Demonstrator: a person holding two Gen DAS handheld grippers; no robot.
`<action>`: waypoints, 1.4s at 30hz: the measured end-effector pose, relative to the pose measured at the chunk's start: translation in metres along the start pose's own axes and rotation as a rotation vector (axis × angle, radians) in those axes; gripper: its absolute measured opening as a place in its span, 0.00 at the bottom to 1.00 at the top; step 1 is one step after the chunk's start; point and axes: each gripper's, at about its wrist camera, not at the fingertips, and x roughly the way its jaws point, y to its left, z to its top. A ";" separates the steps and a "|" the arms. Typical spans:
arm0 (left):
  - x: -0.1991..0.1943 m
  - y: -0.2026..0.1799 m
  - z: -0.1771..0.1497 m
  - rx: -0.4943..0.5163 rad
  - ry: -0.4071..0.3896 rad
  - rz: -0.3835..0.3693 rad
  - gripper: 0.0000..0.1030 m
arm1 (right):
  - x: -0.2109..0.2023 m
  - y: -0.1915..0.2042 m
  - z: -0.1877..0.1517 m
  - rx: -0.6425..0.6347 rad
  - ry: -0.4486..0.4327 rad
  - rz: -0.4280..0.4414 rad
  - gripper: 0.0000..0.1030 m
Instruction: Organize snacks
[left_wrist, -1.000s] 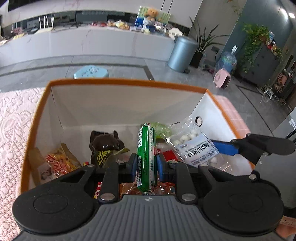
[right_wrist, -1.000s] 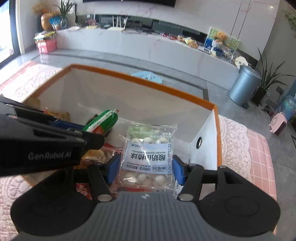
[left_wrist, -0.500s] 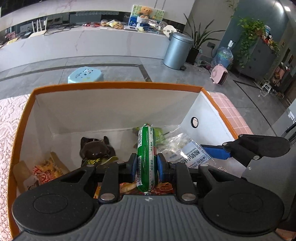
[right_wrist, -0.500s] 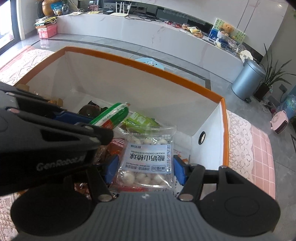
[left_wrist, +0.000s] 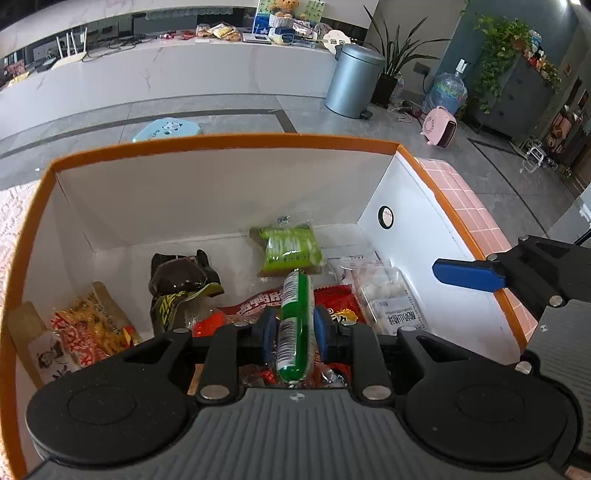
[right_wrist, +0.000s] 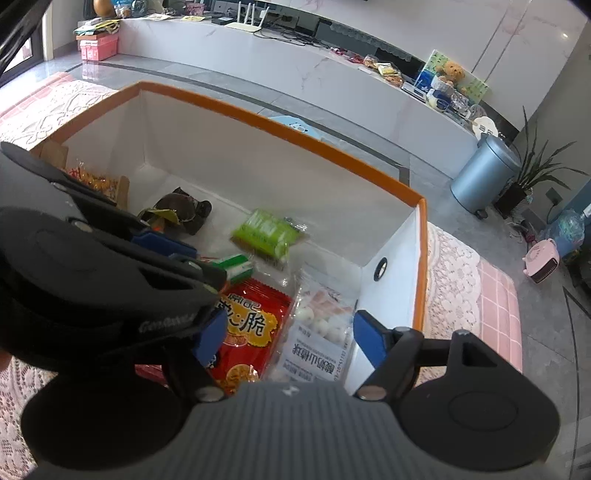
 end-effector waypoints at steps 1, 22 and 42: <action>-0.003 -0.001 0.000 0.005 -0.005 0.004 0.35 | -0.001 0.000 0.000 0.004 0.000 -0.001 0.73; -0.164 -0.020 -0.032 -0.016 -0.369 0.171 0.80 | -0.132 0.000 -0.009 0.080 -0.155 -0.026 0.92; -0.241 -0.050 -0.137 0.075 -0.574 0.322 0.90 | -0.271 0.049 -0.122 0.293 -0.491 -0.044 0.96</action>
